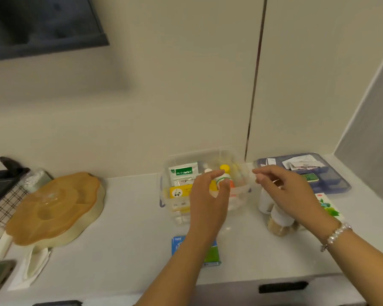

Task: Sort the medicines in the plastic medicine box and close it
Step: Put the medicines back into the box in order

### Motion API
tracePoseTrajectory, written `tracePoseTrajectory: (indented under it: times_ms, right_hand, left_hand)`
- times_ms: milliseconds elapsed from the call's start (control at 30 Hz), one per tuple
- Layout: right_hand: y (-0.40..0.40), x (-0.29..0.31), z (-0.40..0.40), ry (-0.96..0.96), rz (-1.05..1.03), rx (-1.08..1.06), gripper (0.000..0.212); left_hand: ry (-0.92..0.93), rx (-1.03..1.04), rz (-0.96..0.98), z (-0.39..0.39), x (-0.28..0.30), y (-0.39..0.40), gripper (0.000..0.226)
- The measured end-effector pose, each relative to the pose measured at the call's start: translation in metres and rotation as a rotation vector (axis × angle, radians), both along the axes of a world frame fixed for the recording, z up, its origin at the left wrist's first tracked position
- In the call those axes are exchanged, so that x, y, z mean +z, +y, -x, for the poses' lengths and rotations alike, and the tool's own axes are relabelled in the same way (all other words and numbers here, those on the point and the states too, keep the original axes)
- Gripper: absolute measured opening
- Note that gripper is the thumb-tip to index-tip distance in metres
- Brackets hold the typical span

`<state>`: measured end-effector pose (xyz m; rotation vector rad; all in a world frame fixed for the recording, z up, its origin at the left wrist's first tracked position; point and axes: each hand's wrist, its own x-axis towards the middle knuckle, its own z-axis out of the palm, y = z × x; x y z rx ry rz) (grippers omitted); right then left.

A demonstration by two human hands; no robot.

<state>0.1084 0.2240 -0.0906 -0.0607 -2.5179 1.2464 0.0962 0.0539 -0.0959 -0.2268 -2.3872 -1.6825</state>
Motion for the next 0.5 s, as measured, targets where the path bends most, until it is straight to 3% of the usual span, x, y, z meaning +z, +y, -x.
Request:
tracePoseTrajectory:
  times_ms: [200,300,500]
  right_hand:
    - [0.059,-0.019,-0.016,-0.243,-0.157,-0.245,0.019]
    - [0.084,-0.026,-0.022,-0.382,-0.282,-0.316,0.032]
    - [0.117,-0.042,-0.029,-0.647,-0.295,-0.331,0.053]
  left_hand:
    - [-0.031,-0.122,0.092,-0.019,-0.016,0.052,0.016]
    - [-0.006,-0.171,0.133,-0.022,-0.019,0.070,0.017]
    - [-0.061,-0.214,0.256,-0.022,-0.037,0.099,0.029]
